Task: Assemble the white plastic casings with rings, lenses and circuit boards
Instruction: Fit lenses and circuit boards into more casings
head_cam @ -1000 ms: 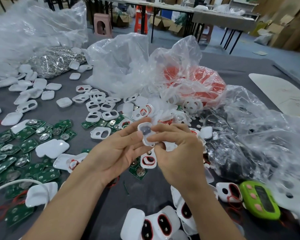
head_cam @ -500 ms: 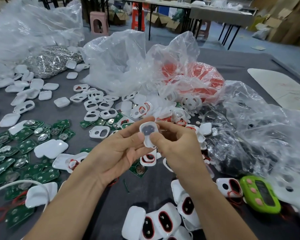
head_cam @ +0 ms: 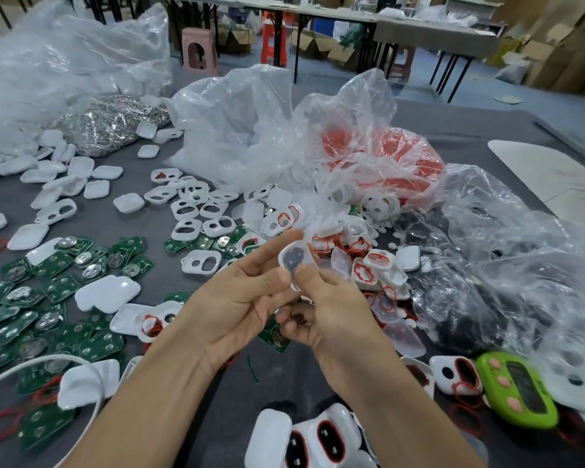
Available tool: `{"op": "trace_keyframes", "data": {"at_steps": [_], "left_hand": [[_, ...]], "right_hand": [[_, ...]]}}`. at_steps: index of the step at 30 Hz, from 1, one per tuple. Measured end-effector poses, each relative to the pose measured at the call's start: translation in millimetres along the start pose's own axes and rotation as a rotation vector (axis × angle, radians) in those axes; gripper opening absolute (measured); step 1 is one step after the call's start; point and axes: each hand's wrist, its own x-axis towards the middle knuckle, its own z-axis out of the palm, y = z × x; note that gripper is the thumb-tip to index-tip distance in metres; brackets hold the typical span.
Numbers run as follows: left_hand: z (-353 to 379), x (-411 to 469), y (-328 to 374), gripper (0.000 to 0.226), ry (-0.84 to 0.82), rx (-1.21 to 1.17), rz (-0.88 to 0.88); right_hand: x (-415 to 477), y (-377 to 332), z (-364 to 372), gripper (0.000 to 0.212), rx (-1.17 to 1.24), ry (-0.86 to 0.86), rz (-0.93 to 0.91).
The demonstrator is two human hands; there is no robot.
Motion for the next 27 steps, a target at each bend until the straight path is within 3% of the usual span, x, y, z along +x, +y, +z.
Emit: {"op": "trace_keyframes", "data": {"at_steps": [5, 8, 11, 14, 17, 21, 27], "left_hand": [[-2.8, -0.8, 4.5, 0.068, -0.013, -0.027, 0.019], [-6.8, -2.0, 13.3, 0.038, 0.033, -0.132, 0.064], [-17.7, -5.6, 27.1, 0.032, 0.129, -0.269, 0.11], [-27.4, -6.4, 39.8, 0.025, 0.167, -0.367, 0.188], [-31.7, -4.5, 48.6, 0.037, 0.254, -0.349, 0.262], [-41.0, -10.8, 45.9, 0.023, 0.151, -0.47, 0.315], [-37.7, -5.6, 45.8, 0.033, 0.151, -0.388, 0.316]], "right_hand": [[1.4, -8.4, -4.6, 0.018, 0.034, -0.088, 0.017], [9.9, -21.0, -11.9, 0.021, 0.0, 0.022, -0.053], [27.8, -32.8, -15.4, 0.011, -0.438, 0.175, -0.285], [47.3, -43.2, 1.4, 0.013, -0.961, 0.145, -0.473], [63.8, -48.5, 30.1, 0.02, -1.283, 0.038, -0.503], [75.8, -42.4, 52.7, 0.033, -1.647, -0.055, -0.51], [71.1, -36.1, 31.0, 0.02, -1.355, 0.075, -0.542]]}}
